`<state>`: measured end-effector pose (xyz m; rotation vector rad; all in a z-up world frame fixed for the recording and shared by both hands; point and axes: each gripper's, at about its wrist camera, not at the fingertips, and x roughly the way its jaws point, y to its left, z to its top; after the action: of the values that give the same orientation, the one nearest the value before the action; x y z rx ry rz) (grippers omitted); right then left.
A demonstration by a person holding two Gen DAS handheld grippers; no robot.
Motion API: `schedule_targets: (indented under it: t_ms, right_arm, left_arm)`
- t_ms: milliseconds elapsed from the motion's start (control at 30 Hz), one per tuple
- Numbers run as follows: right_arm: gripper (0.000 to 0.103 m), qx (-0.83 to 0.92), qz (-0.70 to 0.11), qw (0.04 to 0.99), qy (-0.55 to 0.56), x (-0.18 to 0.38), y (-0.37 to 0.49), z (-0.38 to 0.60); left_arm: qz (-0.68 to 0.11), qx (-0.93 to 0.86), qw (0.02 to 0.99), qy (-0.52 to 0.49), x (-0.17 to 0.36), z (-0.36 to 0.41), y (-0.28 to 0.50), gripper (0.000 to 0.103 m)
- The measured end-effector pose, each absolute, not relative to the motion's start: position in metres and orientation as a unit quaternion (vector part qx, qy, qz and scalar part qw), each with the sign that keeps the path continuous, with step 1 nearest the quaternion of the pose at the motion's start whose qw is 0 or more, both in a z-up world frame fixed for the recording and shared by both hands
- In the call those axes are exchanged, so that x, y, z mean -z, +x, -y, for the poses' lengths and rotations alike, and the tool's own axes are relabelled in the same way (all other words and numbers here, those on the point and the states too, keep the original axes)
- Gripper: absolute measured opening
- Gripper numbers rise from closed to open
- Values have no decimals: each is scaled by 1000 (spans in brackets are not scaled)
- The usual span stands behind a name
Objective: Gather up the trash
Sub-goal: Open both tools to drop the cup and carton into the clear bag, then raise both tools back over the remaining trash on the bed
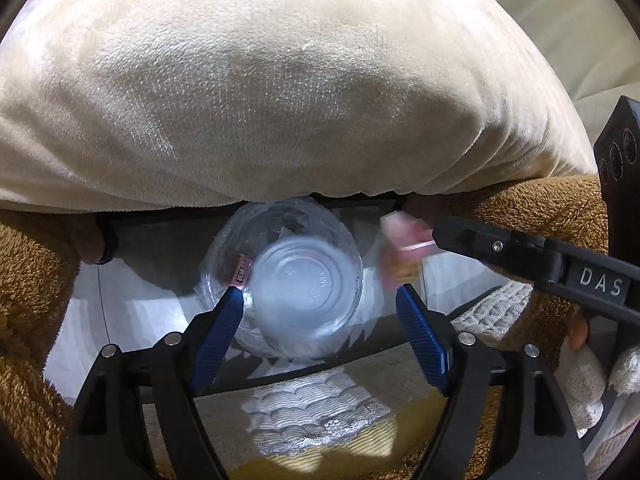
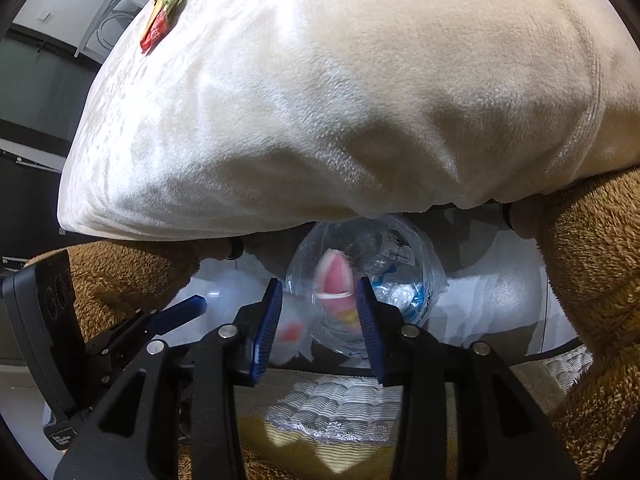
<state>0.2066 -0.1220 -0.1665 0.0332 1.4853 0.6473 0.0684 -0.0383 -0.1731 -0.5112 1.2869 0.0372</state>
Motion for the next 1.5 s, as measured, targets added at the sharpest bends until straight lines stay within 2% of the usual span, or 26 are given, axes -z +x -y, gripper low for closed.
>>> schedule_targets:
  t_ms: [700, 1133, 1500]
  right_arm:
    - [40, -311, -644, 698, 23, 153, 202, 135]
    - [43, -385, -530, 755, 32, 87, 194, 148]
    - [46, -405, -466, 786, 18, 39, 248, 131]
  left_arm:
    - [-548, -15, 800, -244, 147, 31, 59, 77]
    - [-453, -14, 867, -207, 93, 18, 48, 77]
    - [-400, -29, 897, -185, 44, -19, 76, 77]
